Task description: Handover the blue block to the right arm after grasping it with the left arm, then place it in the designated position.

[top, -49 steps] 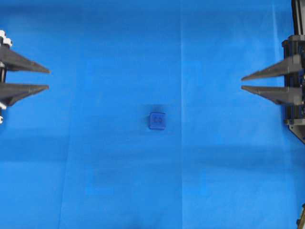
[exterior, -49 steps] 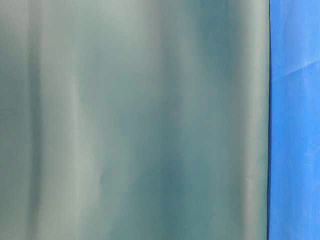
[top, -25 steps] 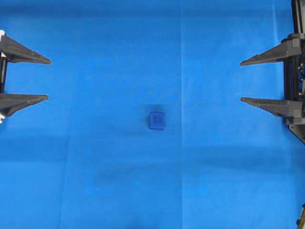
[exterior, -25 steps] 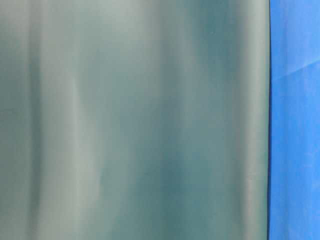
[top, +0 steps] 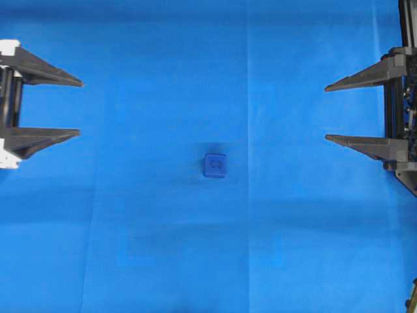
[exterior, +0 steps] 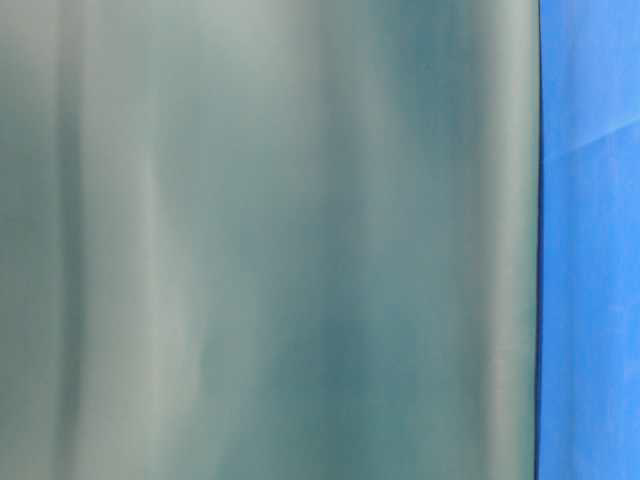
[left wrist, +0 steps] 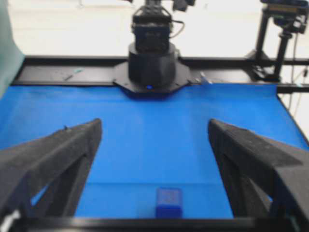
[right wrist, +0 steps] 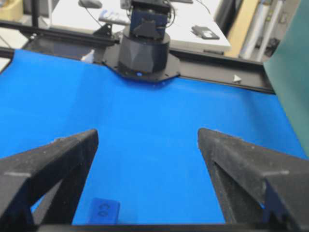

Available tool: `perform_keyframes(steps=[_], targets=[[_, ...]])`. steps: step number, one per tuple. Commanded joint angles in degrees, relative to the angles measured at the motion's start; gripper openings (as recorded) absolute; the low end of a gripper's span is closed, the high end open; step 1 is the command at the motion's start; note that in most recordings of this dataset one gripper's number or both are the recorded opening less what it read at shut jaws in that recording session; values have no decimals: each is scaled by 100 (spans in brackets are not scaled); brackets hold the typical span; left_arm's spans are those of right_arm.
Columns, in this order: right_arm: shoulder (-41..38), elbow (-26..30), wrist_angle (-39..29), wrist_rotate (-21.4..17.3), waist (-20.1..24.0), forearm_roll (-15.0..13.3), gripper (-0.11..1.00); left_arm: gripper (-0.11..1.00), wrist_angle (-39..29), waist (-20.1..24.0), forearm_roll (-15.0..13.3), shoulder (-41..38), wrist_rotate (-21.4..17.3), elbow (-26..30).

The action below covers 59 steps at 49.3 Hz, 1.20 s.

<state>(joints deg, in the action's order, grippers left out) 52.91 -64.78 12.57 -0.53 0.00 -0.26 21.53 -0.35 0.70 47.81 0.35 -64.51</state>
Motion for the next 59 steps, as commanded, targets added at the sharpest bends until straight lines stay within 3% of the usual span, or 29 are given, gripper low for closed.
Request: perform_keyframes(steps=[1,24,40,48,59], targets=[[-35,167,53,9,-18,18,98,93,167,44,9,-396,-9,343],[-35,185,53,9,-35,18,98,93,237,220,9,-2672,-35,2039],[-53,176,62,9,-53,18,98,93,88,272,18,-3735,-88,3155],[-70,176,62,9,-53,18,98,93,-26,281,18,-4069,-141,3516],[-70,185,62,9,-53,18,98,93,-193,281,9,-4104,-123,3577]])
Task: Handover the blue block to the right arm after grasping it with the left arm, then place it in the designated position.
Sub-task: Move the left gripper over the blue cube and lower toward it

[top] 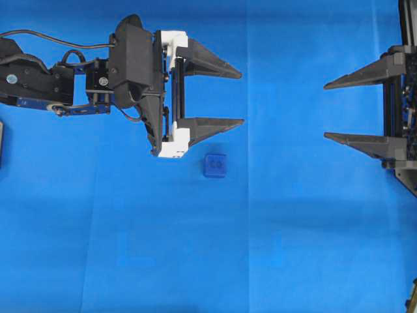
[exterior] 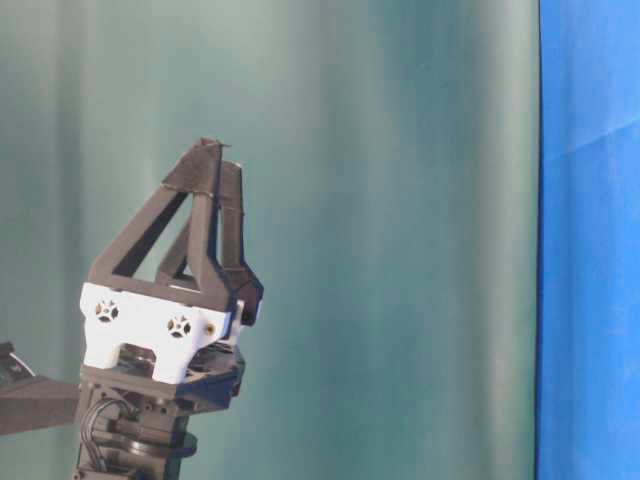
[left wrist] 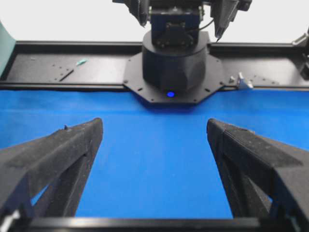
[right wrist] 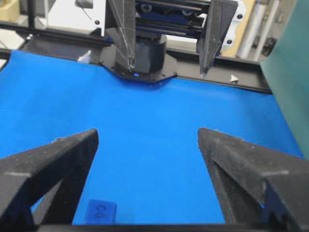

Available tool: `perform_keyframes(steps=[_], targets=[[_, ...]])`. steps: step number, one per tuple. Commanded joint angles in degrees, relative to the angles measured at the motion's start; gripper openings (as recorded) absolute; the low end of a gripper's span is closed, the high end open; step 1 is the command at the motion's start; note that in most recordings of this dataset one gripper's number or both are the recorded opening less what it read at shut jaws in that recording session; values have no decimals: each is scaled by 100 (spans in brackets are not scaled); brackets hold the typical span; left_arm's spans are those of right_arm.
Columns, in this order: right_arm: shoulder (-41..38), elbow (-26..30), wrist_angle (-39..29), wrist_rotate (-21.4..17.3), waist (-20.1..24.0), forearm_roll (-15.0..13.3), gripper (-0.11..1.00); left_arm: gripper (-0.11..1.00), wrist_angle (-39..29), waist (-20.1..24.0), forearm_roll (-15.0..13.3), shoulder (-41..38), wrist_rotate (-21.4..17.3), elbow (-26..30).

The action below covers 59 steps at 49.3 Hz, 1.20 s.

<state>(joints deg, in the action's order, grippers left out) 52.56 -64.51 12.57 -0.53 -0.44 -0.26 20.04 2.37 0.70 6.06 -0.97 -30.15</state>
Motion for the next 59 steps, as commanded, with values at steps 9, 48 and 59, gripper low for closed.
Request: perform_keyframes(steps=[9,48,59], targets=[[-35,158,62,9,-9,18,98,93,-905,-44,9,70,53,281],[-53,158,9,9,-9,18,98,93,-6750,-167,9,-809,132,2812],[-53,158,0,0,-9,18,98,93,-7005,-167,9,-932,123,3032]])
